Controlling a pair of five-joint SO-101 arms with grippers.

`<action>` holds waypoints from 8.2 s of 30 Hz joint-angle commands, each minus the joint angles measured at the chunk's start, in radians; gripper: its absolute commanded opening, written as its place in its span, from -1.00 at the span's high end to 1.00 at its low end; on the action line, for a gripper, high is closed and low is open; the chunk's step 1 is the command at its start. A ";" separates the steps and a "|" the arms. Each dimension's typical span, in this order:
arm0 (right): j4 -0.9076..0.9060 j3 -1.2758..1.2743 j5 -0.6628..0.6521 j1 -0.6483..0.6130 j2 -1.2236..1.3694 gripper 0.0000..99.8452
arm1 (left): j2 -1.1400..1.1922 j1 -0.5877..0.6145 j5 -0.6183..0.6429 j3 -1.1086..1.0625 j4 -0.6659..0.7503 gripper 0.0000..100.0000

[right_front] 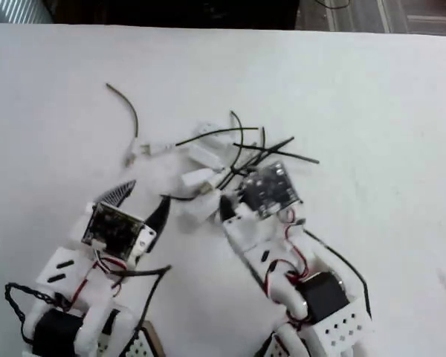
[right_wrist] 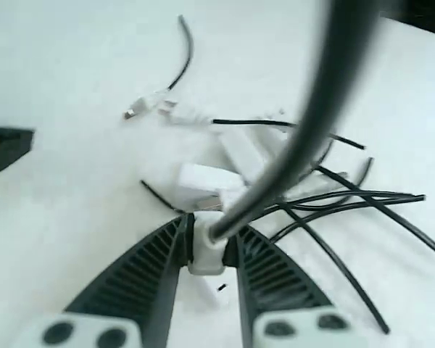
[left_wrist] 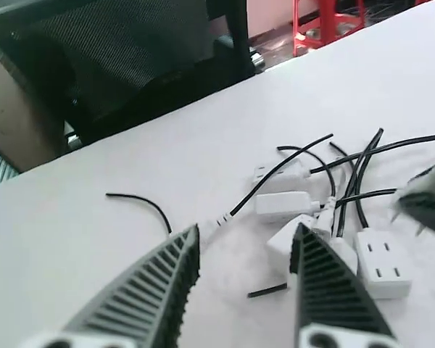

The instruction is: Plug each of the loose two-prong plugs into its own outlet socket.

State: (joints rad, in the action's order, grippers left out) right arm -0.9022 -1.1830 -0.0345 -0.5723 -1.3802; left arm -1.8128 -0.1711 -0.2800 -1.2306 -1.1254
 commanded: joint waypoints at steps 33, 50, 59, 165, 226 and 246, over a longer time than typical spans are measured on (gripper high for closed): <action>0.300 -0.054 0.187 0.559 -0.008 0.97 | 1.925 -0.397 0.293 0.916 0.014 0.42; 0.297 -0.054 0.187 0.559 -0.012 0.97 | 2.150 -0.292 0.305 1.091 -0.054 0.61; 0.294 -0.054 0.187 0.555 -0.008 0.97 | 2.160 -0.269 0.265 1.128 -0.178 0.42; 0.291 -0.054 0.184 0.561 -0.018 0.96 | 2.180 -0.441 0.321 1.544 -0.463 0.49; 0.291 -0.029 0.180 0.653 -0.018 0.96 | 2.328 -0.321 -0.054 1.752 -0.643 0.77; 0.291 -0.031 0.178 0.659 -0.018 0.96 | 2.359 -0.530 0.261 1.735 -0.540 0.66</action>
State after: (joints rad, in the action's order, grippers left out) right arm -0.6245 -1.2459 0.1481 0.0890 -1.3802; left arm 0.5808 -0.6713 -0.0744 0.4833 -1.7085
